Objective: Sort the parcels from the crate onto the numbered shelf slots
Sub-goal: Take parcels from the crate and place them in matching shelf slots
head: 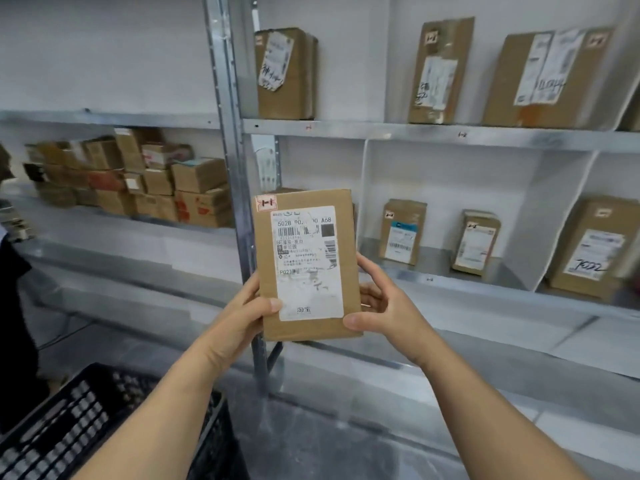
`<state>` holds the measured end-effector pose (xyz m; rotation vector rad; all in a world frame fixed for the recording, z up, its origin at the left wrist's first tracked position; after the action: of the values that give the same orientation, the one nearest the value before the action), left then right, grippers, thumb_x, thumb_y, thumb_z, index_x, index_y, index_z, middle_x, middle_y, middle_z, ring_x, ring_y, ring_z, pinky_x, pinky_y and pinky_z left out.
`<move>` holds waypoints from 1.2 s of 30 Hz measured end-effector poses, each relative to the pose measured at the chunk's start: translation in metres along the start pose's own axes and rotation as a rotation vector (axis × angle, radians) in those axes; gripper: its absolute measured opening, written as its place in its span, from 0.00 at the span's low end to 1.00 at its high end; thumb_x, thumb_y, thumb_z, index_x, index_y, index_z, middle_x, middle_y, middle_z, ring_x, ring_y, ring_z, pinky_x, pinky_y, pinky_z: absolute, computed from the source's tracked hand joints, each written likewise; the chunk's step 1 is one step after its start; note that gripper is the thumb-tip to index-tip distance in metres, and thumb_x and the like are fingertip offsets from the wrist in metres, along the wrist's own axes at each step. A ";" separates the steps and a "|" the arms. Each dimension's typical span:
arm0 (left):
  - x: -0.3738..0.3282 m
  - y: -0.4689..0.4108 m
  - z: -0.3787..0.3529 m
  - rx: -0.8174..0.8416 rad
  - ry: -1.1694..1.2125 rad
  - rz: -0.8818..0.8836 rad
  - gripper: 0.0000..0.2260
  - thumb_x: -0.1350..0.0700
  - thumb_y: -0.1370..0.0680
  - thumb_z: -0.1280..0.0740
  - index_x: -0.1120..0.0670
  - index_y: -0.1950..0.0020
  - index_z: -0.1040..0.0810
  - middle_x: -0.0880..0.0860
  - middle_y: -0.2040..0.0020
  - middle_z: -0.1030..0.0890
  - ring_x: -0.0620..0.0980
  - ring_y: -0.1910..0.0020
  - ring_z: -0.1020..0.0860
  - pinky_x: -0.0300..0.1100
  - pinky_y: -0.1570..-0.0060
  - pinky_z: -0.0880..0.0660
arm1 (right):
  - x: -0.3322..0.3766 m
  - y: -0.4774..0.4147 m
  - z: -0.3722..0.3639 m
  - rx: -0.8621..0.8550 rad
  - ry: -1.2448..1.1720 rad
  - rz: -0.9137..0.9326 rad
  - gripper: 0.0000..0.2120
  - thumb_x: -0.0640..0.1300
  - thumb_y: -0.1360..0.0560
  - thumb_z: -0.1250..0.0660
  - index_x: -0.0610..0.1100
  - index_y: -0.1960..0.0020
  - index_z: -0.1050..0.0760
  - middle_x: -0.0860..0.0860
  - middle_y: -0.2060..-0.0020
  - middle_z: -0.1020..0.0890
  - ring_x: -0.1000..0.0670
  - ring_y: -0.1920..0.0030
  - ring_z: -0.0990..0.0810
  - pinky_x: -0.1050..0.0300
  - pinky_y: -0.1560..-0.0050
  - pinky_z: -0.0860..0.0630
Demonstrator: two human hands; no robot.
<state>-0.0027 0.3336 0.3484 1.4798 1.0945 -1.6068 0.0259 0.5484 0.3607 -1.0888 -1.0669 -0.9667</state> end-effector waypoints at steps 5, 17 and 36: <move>-0.014 -0.051 0.019 -0.018 -0.082 -0.045 0.33 0.44 0.36 0.29 0.45 0.31 0.31 0.46 0.39 0.20 0.47 0.39 0.22 0.48 0.40 0.28 | 0.010 -0.040 0.020 -0.071 0.065 0.036 0.51 0.50 0.46 0.24 0.58 0.26 0.41 0.53 0.42 0.21 0.59 0.44 0.21 0.66 0.51 0.23; -0.062 -0.211 0.139 -0.093 -0.562 -0.191 0.26 0.49 0.24 0.31 0.44 0.27 0.34 0.45 0.35 0.25 0.41 0.36 0.27 0.47 0.33 0.31 | 0.042 -0.192 0.040 -0.319 0.086 0.127 0.46 0.50 0.47 0.22 0.68 0.34 0.37 0.52 0.42 0.20 0.54 0.42 0.21 0.60 0.48 0.23; -0.157 -0.369 0.157 -0.186 -1.243 -0.641 0.34 0.36 0.26 0.37 0.50 0.24 0.39 0.51 0.29 0.32 0.52 0.31 0.35 0.47 0.35 0.36 | 0.127 -0.314 0.102 -0.572 0.337 0.280 0.45 0.45 0.38 0.27 0.59 0.25 0.41 0.55 0.43 0.20 0.56 0.43 0.21 0.58 0.42 0.26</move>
<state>-0.3820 0.3339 0.5518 -0.1875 0.8877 -2.2099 -0.2658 0.5757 0.5583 -1.4271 -0.3493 -1.2058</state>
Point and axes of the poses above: each hand's wrist, its own y-axis away from the middle knuckle, its own z-axis out of the back of the hand, x = y × z, the point moved 4 cm from there along -y, towards the middle knuckle
